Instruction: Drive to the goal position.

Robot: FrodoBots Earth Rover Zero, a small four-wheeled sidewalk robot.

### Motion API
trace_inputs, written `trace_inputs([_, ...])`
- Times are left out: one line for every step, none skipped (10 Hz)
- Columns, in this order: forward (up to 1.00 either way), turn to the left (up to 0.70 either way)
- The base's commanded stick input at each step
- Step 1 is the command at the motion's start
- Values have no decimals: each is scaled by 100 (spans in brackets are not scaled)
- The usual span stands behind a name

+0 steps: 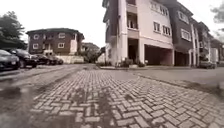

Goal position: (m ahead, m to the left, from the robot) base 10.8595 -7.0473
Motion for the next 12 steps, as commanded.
trace_inputs([70,-35])
trace_inputs([70,-35])
trace_inputs([70,-35])
trace_inputs([70,-35])
trace_inputs([70,-35])
trace_inputs([70,-35])
trace_inputs([70,-25])
trace_inputs([70,-4])
trace_inputs([70,0])
trace_inputs([70,0])
trace_inputs([70,0])
trace_inputs([70,0])
